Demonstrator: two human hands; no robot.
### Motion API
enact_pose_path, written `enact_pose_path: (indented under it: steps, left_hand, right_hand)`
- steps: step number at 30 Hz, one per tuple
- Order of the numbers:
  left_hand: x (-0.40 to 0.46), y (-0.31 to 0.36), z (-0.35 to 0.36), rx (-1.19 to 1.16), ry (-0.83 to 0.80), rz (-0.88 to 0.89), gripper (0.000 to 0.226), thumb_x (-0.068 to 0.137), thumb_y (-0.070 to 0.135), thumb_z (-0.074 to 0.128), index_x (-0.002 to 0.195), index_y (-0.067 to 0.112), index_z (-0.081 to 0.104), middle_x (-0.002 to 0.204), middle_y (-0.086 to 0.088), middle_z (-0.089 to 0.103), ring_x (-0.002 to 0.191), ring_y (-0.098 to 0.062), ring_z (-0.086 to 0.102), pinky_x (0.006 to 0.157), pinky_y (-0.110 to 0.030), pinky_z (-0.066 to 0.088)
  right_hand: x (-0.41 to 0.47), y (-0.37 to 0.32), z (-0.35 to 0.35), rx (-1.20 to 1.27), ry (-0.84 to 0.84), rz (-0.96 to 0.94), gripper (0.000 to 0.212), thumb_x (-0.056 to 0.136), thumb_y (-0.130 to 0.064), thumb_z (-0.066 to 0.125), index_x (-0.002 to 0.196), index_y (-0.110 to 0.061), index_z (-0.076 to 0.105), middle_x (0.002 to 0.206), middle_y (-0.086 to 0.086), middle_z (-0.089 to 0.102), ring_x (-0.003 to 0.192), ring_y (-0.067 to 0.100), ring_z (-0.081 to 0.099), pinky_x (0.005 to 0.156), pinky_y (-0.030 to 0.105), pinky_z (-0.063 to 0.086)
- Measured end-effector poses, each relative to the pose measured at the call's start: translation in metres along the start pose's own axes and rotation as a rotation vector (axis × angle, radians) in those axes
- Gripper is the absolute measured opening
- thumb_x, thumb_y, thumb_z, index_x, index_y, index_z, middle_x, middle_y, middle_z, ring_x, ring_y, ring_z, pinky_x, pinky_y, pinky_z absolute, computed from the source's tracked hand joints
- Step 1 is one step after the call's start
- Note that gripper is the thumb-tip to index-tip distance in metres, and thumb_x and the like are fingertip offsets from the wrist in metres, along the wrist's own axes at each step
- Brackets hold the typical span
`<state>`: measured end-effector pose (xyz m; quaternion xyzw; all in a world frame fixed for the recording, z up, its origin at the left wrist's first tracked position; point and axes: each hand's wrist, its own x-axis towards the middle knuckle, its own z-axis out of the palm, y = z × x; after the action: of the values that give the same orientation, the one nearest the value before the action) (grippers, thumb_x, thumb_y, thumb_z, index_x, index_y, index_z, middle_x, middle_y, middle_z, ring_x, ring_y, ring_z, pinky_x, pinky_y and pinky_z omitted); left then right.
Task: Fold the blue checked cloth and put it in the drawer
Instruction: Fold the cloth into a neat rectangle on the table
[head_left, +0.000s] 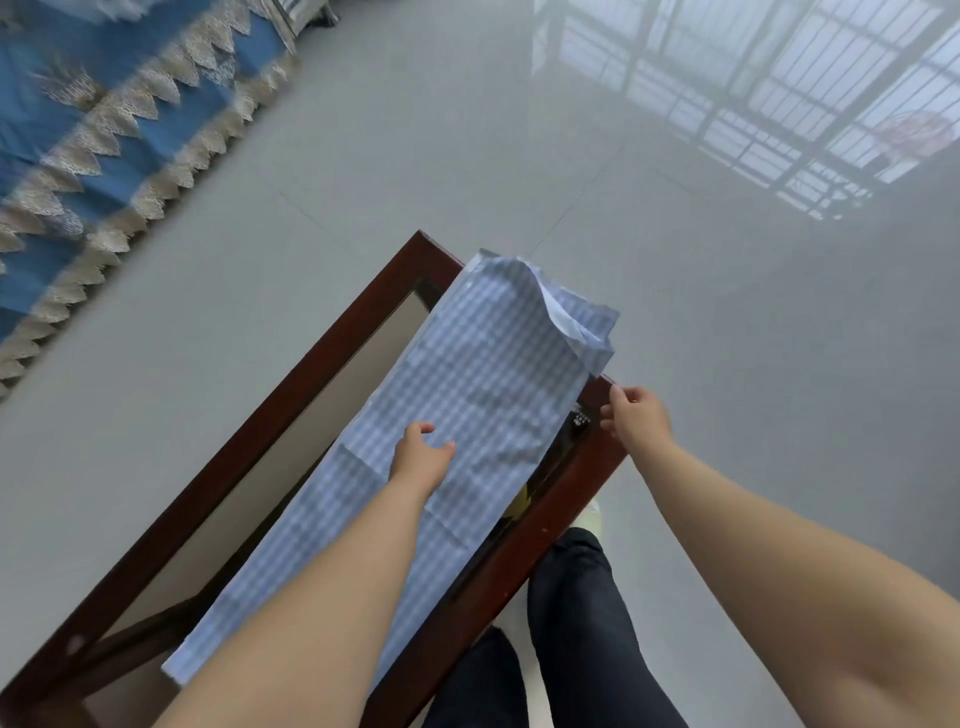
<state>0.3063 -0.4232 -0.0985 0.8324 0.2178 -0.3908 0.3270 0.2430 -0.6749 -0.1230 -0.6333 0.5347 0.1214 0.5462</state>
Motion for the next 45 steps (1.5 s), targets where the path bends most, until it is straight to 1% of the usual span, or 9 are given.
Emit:
enact_pose_path:
  steps: [10, 13, 17, 24, 32, 37, 39, 42, 45]
  left_hand:
    - [0.087, 0.041, 0.088, -0.123, -0.058, -0.160, 0.096, 0.081, 0.037, 0.073, 0.151, 0.035, 0.007, 0.160, 0.003, -0.007, 0.144, -0.029, 0.018, 0.110, -0.054, 0.032]
    - [0.102, 0.036, 0.104, -0.181, -0.072, -0.200, 0.105, 0.076, 0.042, 0.076, 0.150, 0.038, 0.001, 0.159, 0.007, -0.014, 0.147, -0.025, 0.011, 0.112, -0.055, 0.028]
    - [0.113, 0.027, 0.119, -0.177, -0.074, -0.193, 0.113, 0.070, 0.044, 0.080, 0.149, 0.041, -0.001, 0.156, 0.012, -0.024, 0.147, -0.025, 0.006, 0.111, -0.057, 0.029]
    - [0.120, 0.015, 0.129, -0.167, -0.067, -0.180, 0.118, 0.068, 0.040, 0.083, 0.149, 0.041, -0.003, 0.154, 0.014, -0.028, 0.148, -0.023, 0.000, 0.109, -0.057, 0.033]
    - [0.114, 0.030, 0.126, -0.098, -0.132, -0.221, 0.116, 0.072, 0.037, 0.080, 0.149, 0.040, -0.007, 0.154, 0.015, -0.028, 0.145, -0.026, 0.013, 0.095, -0.054, 0.048]
    - [0.110, 0.026, 0.119, -0.047, -0.162, -0.184, 0.116, 0.074, 0.041, 0.077, 0.148, 0.041, -0.012, 0.155, 0.015, -0.025, 0.145, -0.025, 0.014, 0.095, -0.053, 0.048]
    - [0.110, 0.021, 0.112, -0.072, -0.169, -0.186, 0.115, 0.073, 0.045, 0.077, 0.148, 0.041, -0.011, 0.158, 0.015, -0.015, 0.143, -0.025, 0.019, 0.096, -0.053, 0.045]
    - [0.112, 0.019, 0.101, -0.148, -0.145, -0.232, 0.117, 0.071, 0.044, 0.078, 0.148, 0.040, -0.010, 0.159, 0.014, -0.006, 0.142, -0.024, 0.024, 0.096, -0.053, 0.043]
    - [0.119, 0.019, 0.094, -0.154, -0.141, -0.260, 0.120, 0.072, 0.044, 0.077, 0.147, 0.038, -0.016, 0.159, 0.011, -0.011, 0.144, -0.024, 0.021, 0.100, -0.053, 0.041]
  right_hand:
    - [0.100, -0.005, 0.029, -0.588, -0.103, -0.434, 0.066, 0.090, -0.031, 0.057, 0.146, -0.024, 0.024, 0.152, -0.002, 0.025, 0.135, 0.019, 0.037, 0.103, 0.039, 0.041]
    - [0.117, 0.004, 0.034, -0.571, -0.086, -0.464, 0.068, 0.089, -0.031, 0.058, 0.146, -0.020, 0.022, 0.145, 0.002, 0.040, 0.126, 0.025, 0.047, 0.100, 0.040, 0.043]
    - [0.127, 0.011, 0.036, -0.481, 0.080, -0.428, 0.055, 0.087, -0.031, 0.059, 0.131, -0.016, 0.030, 0.123, 0.006, 0.049, 0.092, 0.035, 0.058, 0.068, 0.036, 0.042]
    - [0.137, 0.023, 0.032, -0.532, 0.129, -0.539, 0.024, 0.094, -0.024, 0.049, 0.106, -0.005, 0.059, 0.132, 0.005, 0.044, 0.097, 0.031, 0.056, 0.065, 0.037, 0.047]
    - [0.121, -0.063, 0.021, -0.939, -0.408, -1.033, 0.026, 0.096, -0.032, 0.044, 0.105, -0.015, 0.062, 0.111, 0.001, 0.061, 0.092, 0.030, 0.059, 0.066, 0.034, 0.043]
    - [0.106, -0.134, 0.013, -1.272, -0.861, -0.754, 0.043, 0.094, -0.050, 0.043, 0.078, -0.013, 0.059, 0.068, 0.009, 0.063, 0.052, 0.019, 0.056, 0.052, 0.024, 0.042]
    - [0.118, -0.145, 0.009, -1.234, -0.804, -0.736, 0.050, 0.093, -0.056, 0.041, 0.074, -0.012, 0.058, 0.065, 0.006, 0.058, 0.054, 0.020, 0.053, 0.052, 0.026, 0.039]
    - [0.150, -0.121, 0.000, -0.898, -0.351, -0.710, 0.051, 0.096, -0.051, 0.038, 0.066, -0.011, 0.050, 0.074, 0.008, 0.050, 0.071, 0.029, 0.052, 0.056, 0.031, 0.034]
    - [0.182, -0.061, -0.019, -0.518, -0.079, -0.379, 0.051, 0.100, -0.043, 0.034, 0.074, -0.007, 0.059, 0.090, 0.015, 0.047, 0.094, 0.032, 0.051, 0.074, 0.033, 0.039]
